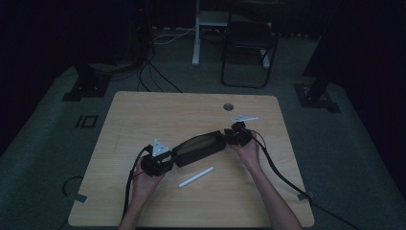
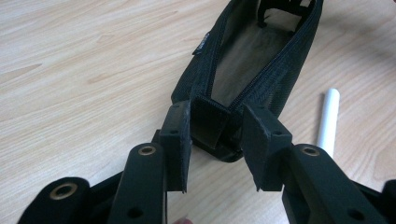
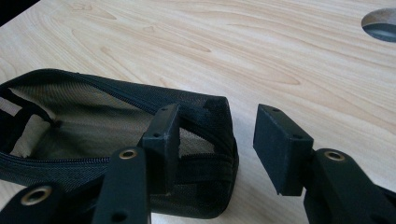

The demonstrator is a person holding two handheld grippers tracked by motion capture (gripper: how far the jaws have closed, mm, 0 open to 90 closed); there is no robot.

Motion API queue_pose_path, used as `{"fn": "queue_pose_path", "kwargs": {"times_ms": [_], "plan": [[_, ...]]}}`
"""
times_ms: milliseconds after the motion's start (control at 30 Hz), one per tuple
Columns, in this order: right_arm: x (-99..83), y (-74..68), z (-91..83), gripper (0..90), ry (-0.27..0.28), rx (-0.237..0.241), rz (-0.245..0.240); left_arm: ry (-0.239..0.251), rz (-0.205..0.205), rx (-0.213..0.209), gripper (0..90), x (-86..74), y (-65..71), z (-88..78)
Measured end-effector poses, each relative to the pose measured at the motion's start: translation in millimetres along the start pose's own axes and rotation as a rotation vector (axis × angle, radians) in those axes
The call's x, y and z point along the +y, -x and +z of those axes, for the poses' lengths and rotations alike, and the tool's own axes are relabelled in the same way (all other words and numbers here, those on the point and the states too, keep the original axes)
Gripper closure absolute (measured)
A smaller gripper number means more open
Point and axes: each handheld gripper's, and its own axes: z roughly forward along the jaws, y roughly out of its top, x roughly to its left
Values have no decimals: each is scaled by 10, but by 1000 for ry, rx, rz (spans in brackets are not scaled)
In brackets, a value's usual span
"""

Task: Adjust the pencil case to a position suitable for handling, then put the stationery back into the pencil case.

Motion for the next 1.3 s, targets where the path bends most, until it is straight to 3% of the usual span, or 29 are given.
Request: {"fn": "queue_pose_path", "kwargs": {"times_ms": [467,533,700,900,1067,1300], "plan": [[-35,-30,-17,484,-6,31,8,8,12,35,557,-18,23,-113],[-38,-45,-53,446,11,12,5,12,20,47,493,-13,32,-148],[-52,-64,-210,407,48,-47,-20,43,16,40,451,-16,15,-224],[-194,-70,-348,365,27,-120,-89,55,16,46,433,-57,-35,-265],[-329,-29,-419,352,20,-139,-86,73,7,27,433,-59,-48,-311],[-631,164,-527,330,-32,-180,-68,89,-2,-13,463,-57,-27,-323]]}}
